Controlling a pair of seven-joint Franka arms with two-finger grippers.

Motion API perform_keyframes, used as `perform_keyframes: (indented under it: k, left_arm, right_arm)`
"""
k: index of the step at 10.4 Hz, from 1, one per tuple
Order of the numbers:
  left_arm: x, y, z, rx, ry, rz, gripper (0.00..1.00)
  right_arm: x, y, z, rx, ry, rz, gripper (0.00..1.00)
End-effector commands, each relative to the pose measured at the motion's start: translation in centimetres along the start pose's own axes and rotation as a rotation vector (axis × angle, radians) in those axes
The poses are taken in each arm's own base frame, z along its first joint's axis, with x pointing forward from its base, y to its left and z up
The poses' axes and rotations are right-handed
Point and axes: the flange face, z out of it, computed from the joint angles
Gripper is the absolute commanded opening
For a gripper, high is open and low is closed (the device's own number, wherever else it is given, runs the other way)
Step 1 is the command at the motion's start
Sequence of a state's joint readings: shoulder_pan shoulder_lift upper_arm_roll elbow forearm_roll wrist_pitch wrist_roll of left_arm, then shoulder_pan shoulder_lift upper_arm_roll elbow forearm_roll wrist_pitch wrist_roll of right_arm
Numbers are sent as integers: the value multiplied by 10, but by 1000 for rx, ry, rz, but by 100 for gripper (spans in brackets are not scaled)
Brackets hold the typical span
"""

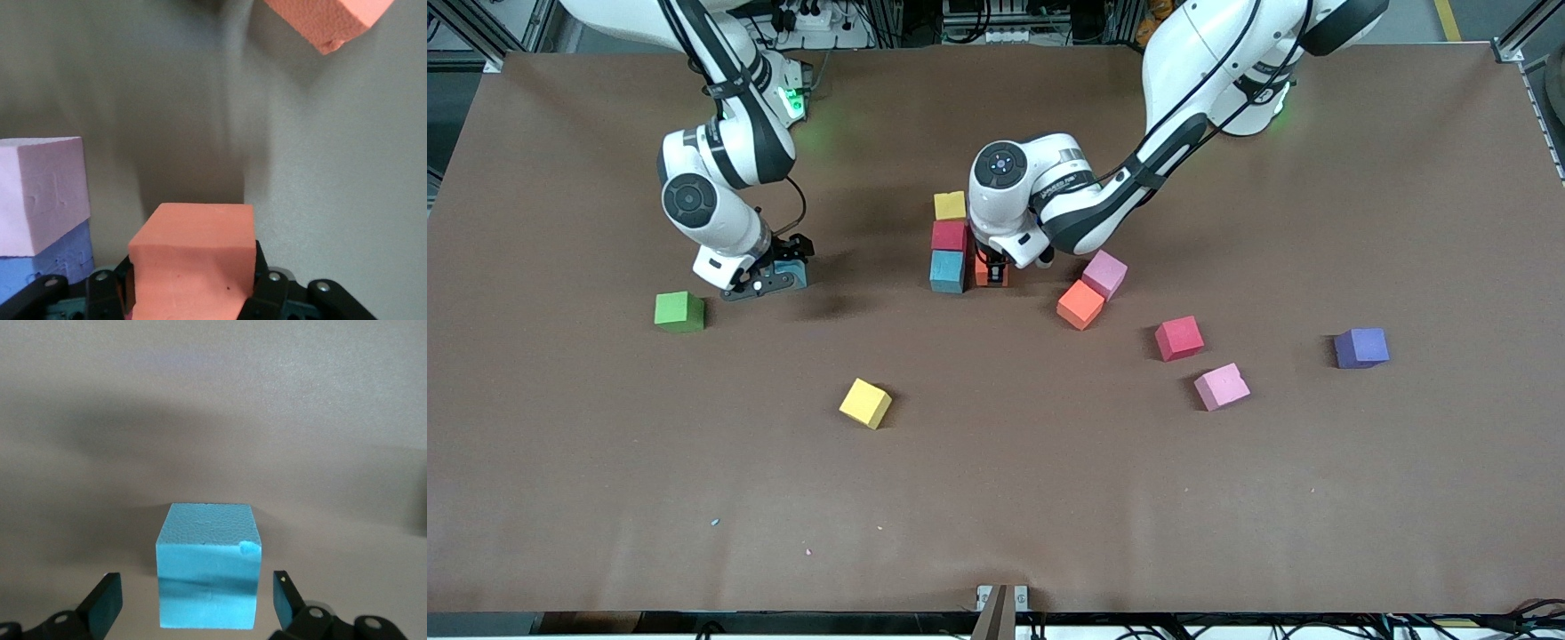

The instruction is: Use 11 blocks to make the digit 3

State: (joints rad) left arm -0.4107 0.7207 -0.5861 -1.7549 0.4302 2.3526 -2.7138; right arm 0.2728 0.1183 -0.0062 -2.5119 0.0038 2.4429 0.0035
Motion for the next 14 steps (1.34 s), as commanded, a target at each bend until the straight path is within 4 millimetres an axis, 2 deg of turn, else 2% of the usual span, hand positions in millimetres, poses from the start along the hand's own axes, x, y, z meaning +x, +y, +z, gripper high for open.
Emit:
perform_keyframes:
  k: [1,4,7,8,10,11,14]
  left_arm:
    - [-4,4,2,-37,1,-17,0]
    - [-15,8,0,-39,-21,-20,0]
    - [-21,3,6,-31,-21,-12,0]
    - [-22,5,4,-33,-25,-14,0]
    - [-23,7,8,-28,-26,-20,0]
    - [-23,7,8,-28,-27,-21,0]
    - [-26,3,10,-26,-25,-11,0]
  right_arm:
    - [-5,2,1,27,14,4,100]
    - [-4,6,11,29,10,13,100]
    - [-2,8,21,29,12,20,98]
    - [-2,8,22,29,10,20,82]
    - [-2,9,21,35,12,29,35]
    - [-2,11,22,39,10,37,28]
    - [6,6,12,65,26,63,21]
